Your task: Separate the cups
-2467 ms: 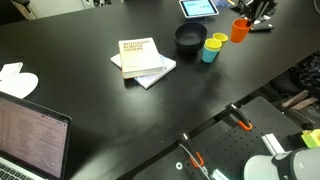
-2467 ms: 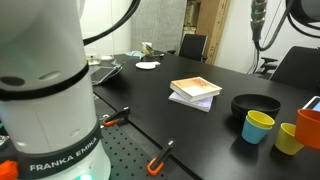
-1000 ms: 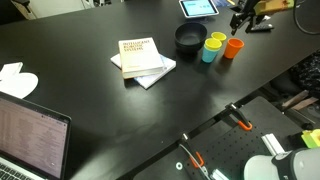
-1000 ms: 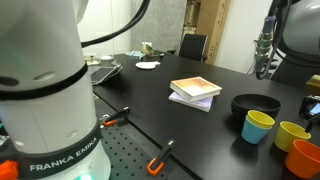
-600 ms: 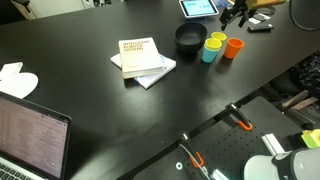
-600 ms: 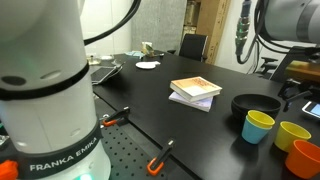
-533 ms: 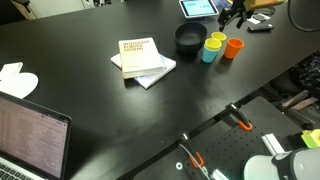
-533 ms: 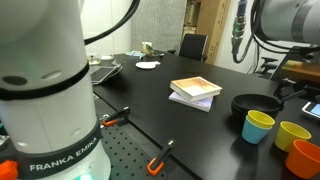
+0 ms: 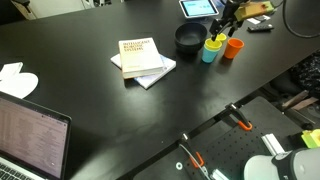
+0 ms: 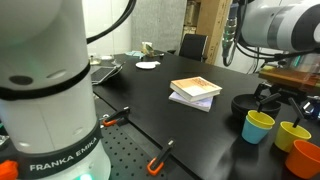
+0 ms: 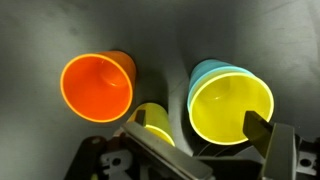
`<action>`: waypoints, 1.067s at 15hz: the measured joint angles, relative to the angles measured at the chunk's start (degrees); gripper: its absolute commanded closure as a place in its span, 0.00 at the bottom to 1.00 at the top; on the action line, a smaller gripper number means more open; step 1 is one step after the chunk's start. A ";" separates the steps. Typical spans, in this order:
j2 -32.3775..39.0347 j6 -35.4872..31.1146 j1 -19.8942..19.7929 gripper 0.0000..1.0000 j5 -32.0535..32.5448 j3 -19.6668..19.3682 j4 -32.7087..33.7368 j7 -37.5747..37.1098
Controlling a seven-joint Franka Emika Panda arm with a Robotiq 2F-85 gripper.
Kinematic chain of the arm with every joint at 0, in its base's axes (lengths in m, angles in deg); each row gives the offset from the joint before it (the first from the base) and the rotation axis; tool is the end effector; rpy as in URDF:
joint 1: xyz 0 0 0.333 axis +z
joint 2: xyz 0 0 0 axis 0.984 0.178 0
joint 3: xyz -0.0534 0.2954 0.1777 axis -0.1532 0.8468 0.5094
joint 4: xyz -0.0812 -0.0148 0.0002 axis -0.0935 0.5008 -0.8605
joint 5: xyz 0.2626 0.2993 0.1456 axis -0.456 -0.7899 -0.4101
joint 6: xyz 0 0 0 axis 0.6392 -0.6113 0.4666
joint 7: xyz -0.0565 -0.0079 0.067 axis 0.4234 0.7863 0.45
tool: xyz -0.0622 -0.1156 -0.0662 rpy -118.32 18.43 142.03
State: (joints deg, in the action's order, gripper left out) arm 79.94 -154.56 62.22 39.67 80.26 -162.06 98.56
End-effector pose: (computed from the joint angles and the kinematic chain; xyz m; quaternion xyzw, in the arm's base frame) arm 0.5327 -0.2749 0.1937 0.9965 -0.0627 0.0320 0.0442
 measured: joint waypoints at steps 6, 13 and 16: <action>0.11 -1.47 0.24 0.00 0.00 0.75 -1.69 0.05; 0.48 -2.80 0.27 0.00 0.00 1.01 -2.19 0.18; 0.70 -2.96 0.32 0.25 0.03 1.06 -2.23 0.19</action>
State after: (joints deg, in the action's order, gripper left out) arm 80.64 -157.52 62.54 39.70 81.32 -164.29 98.75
